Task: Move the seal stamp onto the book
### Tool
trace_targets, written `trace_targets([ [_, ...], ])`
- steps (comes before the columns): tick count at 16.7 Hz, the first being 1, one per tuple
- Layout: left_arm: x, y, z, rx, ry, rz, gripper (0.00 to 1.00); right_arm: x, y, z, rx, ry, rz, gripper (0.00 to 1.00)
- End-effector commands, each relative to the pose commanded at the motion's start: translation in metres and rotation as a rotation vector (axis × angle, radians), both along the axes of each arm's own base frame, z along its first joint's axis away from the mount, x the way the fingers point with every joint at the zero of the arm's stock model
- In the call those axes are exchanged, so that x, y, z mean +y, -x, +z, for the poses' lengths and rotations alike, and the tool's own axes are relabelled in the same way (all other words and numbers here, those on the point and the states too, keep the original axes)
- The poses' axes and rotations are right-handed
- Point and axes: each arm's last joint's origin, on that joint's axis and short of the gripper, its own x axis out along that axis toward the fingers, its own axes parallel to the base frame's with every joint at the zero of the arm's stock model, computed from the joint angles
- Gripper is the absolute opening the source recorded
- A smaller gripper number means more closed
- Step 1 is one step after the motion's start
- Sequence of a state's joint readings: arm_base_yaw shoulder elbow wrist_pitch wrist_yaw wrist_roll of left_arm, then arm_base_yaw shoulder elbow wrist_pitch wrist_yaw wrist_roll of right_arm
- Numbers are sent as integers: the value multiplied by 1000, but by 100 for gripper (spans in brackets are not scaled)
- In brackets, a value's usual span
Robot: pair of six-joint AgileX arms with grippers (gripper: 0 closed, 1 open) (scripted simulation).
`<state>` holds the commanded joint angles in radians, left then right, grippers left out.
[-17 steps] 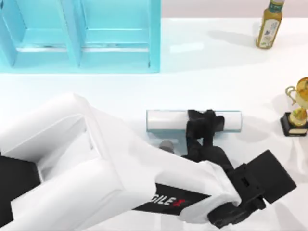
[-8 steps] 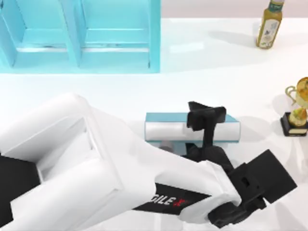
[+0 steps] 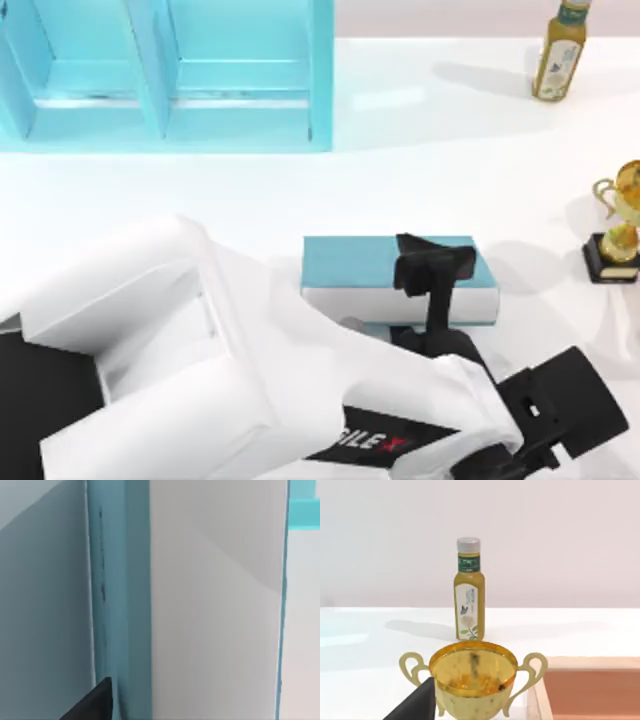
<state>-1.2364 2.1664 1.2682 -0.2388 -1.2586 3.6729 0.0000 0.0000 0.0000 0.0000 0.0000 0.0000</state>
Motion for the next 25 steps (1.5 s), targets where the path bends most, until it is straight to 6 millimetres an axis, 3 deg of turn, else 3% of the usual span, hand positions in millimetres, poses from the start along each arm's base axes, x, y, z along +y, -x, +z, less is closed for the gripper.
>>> trace_targets([
  [7,3,58,-10,46,-35,7,100,0,0,0,0,0,0,100],
  [15,7,121,13,-3,-3,14,100,0,0,0,0,0,0,100],
  [19,7,131,18,-18,9,7,100,0,0,0,0,0,0,100],
  [25,9,125,19,-15,28,28,100,0,0,0,0,0,0,100],
])
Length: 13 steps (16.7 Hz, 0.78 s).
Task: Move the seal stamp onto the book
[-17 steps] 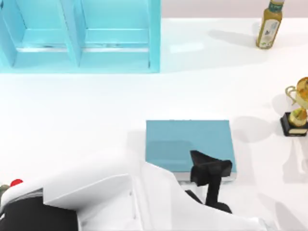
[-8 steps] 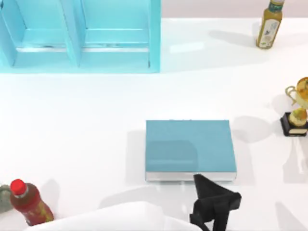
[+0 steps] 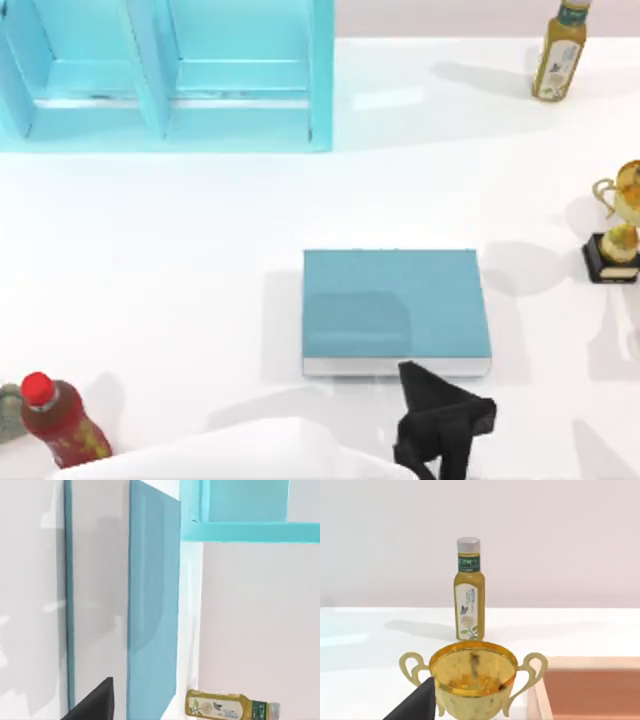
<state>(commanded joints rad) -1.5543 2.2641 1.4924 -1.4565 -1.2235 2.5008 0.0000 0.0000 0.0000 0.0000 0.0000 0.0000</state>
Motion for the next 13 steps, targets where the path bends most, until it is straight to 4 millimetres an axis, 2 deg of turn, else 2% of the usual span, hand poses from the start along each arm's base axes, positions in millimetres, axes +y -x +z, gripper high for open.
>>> trace_targets([
  [3,13,-30,8,21,186,152,100,0,0,0,0,0,0,100],
  [6,45,-83,26,18,573,445,100,0,0,0,0,0,0,100],
  [8,79,-121,41,-27,939,690,100,0,0,0,0,0,0,100],
  [10,121,-154,60,-117,1371,941,100,0,0,0,0,0,0,100],
  [13,195,-179,92,-312,2091,1250,100,0,0,0,0,0,0,100],
])
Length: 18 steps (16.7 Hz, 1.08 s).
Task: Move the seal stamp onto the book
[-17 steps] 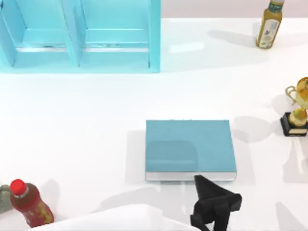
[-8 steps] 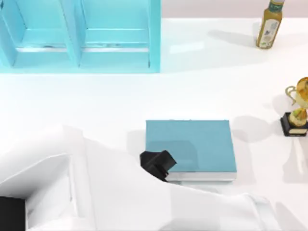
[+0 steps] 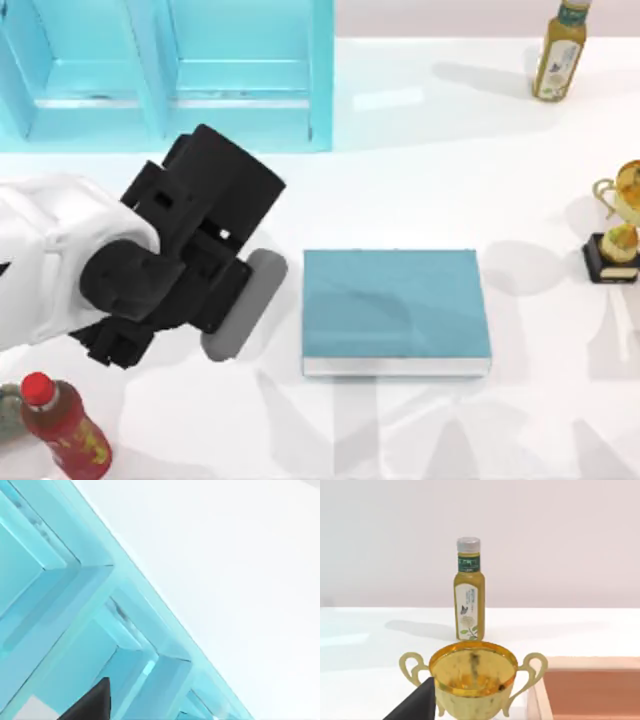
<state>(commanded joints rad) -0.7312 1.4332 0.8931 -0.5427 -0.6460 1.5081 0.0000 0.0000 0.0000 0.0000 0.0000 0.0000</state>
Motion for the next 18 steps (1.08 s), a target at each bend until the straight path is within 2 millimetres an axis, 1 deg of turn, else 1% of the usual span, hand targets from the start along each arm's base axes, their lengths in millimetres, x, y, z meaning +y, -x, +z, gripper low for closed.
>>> trace_targets([
  [1,25,0,10,-87,209,135,100,0,0,0,0,0,0,100],
  [2,50,4,18,-177,413,258,100,0,0,0,0,0,0,100],
  [4,92,23,30,-353,803,459,100,0,0,0,0,0,0,100],
  [5,110,35,32,-432,984,533,100,0,0,0,0,0,0,100],
  [7,135,62,27,-559,1310,635,100,0,0,0,0,0,0,100],
  [8,144,74,21,-605,1453,666,100,0,0,0,0,0,0,100],
  [10,155,93,4,-664,1693,705,100,0,0,0,0,0,0,100],
  [12,162,104,-14,-686,1872,725,100,0,0,0,0,0,0,100],
  [15,166,110,-36,-686,2032,744,100,0,0,0,0,0,0,100],
  [18,167,111,-45,-676,2083,755,100,0,0,0,0,0,0,100],
])
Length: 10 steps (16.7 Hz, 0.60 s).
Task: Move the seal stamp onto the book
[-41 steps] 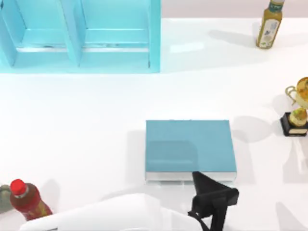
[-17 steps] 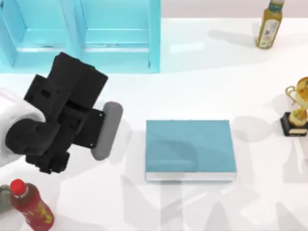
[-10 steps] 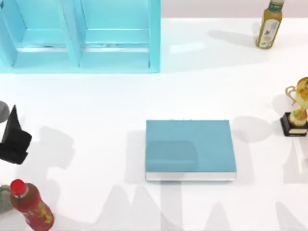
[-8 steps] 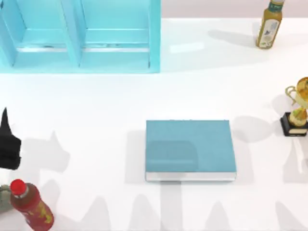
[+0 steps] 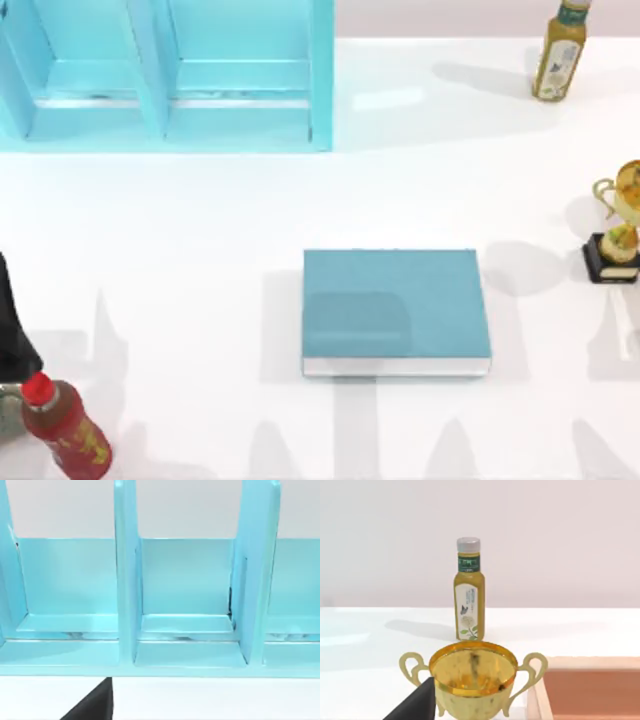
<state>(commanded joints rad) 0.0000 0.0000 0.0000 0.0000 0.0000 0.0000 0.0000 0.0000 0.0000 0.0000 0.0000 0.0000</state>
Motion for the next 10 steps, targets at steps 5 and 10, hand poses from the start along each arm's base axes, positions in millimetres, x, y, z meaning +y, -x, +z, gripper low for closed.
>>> trace_targets([
  [5,0,0,0,0,0,0,100,0,0,0,0,0,0,100],
  [10,0,0,0,0,0,0,100,-4,-3,26,141,48,-50,100],
])
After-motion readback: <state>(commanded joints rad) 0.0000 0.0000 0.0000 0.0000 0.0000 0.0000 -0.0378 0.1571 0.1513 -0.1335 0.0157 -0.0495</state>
